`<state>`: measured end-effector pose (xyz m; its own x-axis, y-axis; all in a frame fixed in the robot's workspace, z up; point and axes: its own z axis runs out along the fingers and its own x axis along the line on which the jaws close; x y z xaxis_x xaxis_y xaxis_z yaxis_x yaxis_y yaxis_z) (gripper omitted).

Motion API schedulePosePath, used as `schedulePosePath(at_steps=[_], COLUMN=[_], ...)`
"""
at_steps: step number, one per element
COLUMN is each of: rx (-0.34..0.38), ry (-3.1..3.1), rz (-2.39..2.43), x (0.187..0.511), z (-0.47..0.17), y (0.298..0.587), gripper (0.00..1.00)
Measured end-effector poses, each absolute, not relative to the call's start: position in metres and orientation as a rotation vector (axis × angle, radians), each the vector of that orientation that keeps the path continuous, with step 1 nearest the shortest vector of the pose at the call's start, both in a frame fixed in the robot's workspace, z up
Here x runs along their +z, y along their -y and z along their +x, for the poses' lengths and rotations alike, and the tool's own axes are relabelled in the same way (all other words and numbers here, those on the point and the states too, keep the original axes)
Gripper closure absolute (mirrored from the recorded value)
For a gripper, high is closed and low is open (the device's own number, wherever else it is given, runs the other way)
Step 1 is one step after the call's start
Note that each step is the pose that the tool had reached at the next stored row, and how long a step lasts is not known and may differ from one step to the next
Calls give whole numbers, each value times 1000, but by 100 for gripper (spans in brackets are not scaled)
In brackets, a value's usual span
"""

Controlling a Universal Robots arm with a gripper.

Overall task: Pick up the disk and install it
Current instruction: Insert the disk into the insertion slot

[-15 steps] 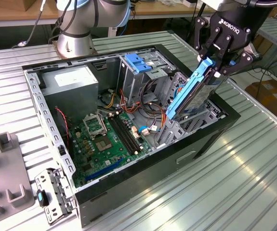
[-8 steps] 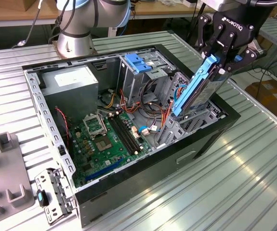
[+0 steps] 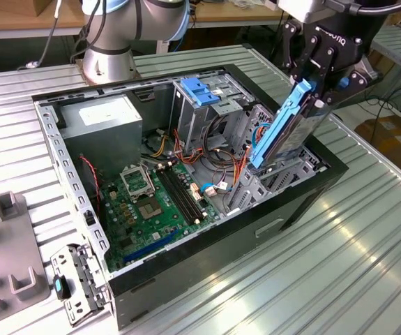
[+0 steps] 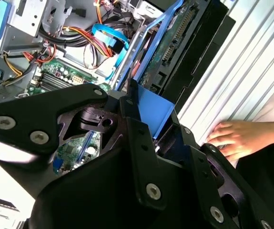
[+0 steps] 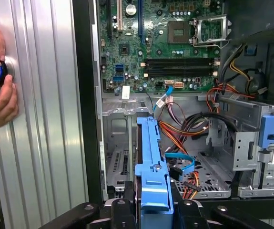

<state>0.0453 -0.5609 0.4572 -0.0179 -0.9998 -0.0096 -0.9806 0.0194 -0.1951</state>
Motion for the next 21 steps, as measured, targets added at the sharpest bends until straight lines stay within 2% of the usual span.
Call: schedulePosePath(at_steps=[21], rx=[-313], ry=[-2051], rz=[-2045], x=[447], z=[15], y=[561], gripper=[63])
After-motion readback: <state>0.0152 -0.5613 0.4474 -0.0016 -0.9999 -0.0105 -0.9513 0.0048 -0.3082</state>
